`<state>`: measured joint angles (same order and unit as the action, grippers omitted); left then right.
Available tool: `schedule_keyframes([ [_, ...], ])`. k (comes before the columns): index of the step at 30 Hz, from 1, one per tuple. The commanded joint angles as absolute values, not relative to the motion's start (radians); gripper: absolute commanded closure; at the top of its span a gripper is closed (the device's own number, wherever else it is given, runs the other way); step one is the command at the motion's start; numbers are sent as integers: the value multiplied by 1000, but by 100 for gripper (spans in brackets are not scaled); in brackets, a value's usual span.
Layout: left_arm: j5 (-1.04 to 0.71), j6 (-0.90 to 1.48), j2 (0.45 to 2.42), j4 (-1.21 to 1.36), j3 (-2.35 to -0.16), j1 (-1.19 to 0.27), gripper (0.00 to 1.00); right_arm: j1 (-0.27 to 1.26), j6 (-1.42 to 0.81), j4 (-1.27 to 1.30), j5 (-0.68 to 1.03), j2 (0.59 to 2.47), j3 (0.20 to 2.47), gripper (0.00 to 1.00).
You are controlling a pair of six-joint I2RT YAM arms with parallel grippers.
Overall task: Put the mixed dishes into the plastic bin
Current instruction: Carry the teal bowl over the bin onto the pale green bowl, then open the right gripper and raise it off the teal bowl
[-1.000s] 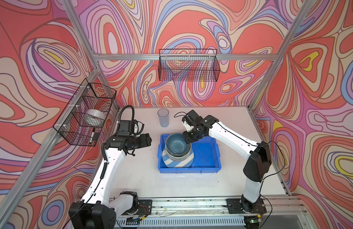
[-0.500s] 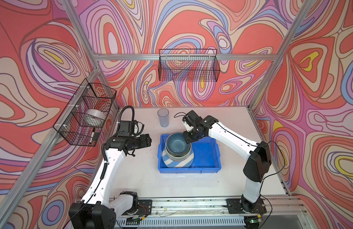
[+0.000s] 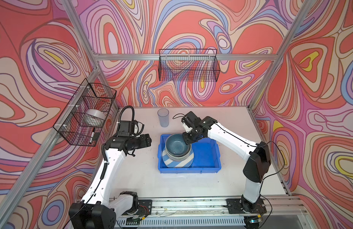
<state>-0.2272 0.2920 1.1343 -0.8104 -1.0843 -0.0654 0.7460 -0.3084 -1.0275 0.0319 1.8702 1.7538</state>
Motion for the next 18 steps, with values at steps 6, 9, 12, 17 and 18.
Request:
schedule_keyframes([
  [6, -214, 293, 1112, -805, -1068, -60, 17, 763, -324, -1009, 6, 1856, 1763, 91],
  [9, -214, 295, 1109, -804, -1065, -60, 17, 766, -325, -1015, -1, 1858, 1763, 88],
  [12, -213, 295, 1107, -804, -1063, -60, 17, 768, -325, -1014, -2, 1858, 1763, 84],
  [17, -213, 295, 1105, -804, -1063, -60, 17, 769, -327, -1014, -6, 1859, 1766, 79],
  [18, -214, 295, 1105, -804, -1063, -60, 17, 771, -328, -1014, -7, 1858, 1766, 79],
])
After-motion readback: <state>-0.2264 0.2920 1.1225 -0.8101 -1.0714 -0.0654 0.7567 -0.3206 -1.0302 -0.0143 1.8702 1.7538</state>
